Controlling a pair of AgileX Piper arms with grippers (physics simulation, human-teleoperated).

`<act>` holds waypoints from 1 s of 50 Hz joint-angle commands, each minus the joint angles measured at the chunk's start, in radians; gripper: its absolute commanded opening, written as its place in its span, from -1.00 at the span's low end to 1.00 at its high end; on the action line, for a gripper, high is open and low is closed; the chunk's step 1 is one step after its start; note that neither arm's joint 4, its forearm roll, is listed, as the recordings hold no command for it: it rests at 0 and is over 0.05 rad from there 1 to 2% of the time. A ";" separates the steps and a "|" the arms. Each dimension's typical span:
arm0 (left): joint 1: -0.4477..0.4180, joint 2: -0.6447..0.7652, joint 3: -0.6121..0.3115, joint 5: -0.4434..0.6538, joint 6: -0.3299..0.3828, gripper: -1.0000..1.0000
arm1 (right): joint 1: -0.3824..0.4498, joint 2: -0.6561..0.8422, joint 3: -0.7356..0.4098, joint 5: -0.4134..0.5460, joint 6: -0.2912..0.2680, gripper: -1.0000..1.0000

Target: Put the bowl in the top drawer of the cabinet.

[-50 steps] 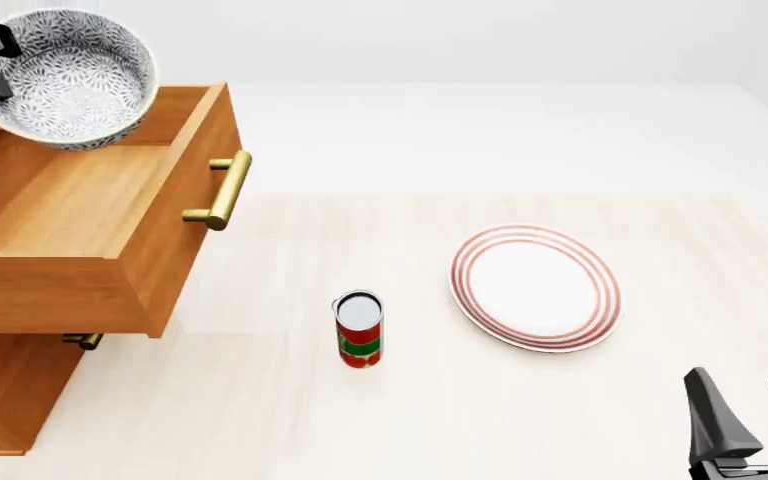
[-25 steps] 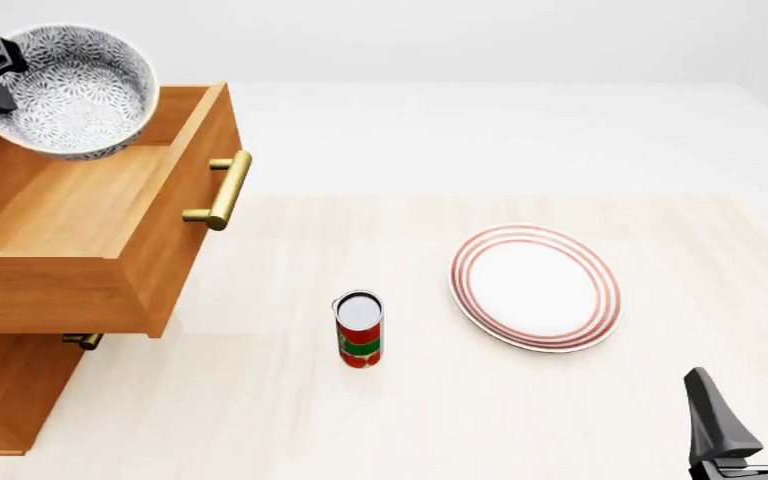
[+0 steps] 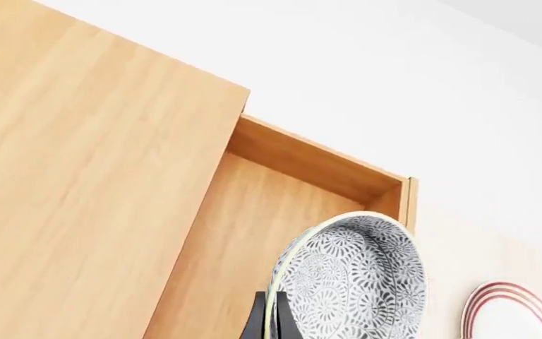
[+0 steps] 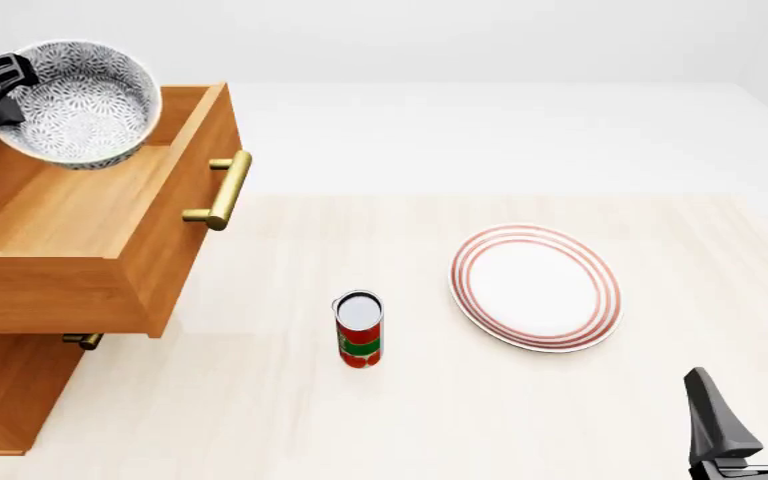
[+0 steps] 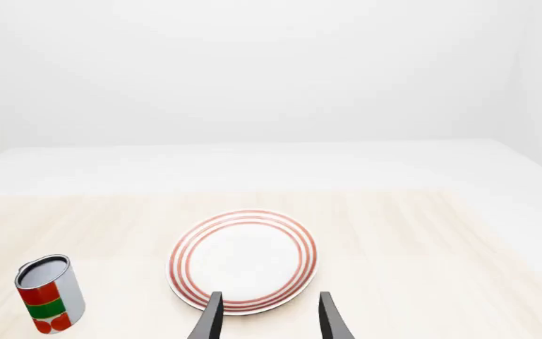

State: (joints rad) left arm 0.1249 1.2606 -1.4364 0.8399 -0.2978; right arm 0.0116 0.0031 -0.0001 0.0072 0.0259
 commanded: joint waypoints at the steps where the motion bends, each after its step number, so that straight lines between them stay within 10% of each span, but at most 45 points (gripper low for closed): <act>1: 0.005 0.013 0.009 -0.019 0.005 -1.00 | 0.000 0.000 0.000 0.000 0.000 1.00; 50: 0.026 0.045 0.060 -0.074 0.010 -1.00 | 0.000 0.000 0.000 0.000 0.000 1.00</act>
State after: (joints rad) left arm 0.1484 1.2989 -1.3795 0.7795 -0.2911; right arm 0.0116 0.0031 -0.0001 0.0072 0.0259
